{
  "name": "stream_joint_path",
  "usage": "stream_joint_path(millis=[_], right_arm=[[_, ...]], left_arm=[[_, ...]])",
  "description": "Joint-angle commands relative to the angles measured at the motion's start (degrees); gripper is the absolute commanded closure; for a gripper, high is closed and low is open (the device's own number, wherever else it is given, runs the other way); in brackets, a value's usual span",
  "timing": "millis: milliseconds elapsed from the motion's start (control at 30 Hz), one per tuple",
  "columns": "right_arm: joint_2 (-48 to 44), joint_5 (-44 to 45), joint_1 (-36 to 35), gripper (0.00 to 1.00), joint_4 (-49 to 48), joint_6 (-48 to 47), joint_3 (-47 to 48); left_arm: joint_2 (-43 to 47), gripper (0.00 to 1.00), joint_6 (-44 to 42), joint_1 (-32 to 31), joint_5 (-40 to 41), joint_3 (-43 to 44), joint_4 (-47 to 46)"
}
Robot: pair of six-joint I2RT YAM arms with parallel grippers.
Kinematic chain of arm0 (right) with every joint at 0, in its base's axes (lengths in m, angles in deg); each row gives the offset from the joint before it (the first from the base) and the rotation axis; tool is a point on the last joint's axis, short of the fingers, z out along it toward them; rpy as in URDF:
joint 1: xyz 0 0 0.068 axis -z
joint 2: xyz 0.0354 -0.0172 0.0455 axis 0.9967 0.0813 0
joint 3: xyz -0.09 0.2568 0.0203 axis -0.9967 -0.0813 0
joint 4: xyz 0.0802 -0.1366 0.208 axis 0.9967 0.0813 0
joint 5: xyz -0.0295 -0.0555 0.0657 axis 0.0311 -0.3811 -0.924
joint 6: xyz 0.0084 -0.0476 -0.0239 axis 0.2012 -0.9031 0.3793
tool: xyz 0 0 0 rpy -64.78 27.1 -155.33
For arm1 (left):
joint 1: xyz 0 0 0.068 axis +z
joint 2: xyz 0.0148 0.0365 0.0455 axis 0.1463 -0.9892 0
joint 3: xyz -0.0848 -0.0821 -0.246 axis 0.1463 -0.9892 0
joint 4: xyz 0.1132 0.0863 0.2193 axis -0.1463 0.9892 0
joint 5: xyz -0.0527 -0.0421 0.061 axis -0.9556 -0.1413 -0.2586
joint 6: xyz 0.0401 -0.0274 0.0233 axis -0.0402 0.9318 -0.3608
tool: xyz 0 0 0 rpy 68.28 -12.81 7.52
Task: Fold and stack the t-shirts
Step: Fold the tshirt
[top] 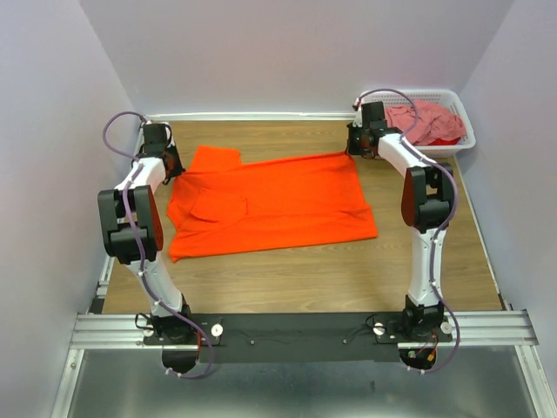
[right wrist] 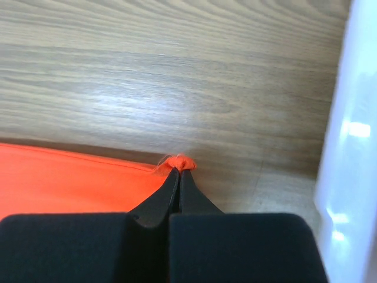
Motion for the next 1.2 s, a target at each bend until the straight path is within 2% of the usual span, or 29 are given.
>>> stream_joint_path(millis=[0,633,1167], right_arm=[[-5.55,-2.3,0.42,0.99,1.29,1.82,-1.88],[-18.91,-0.11,1.65,0.99,1.46,3.67,-18.23],[-23.31,-1.08,3.76,0.99,1.55,5.78,-23.86]], left_arm=[[3.02,1.0,0.82,0.03,-0.21,-0.83,1.21],[10.57,1.0,2.75,0.38,0.58,-6.19,4.29],[14.62,1.0,3.8,0.83,0.76,-10.76,5.79]])
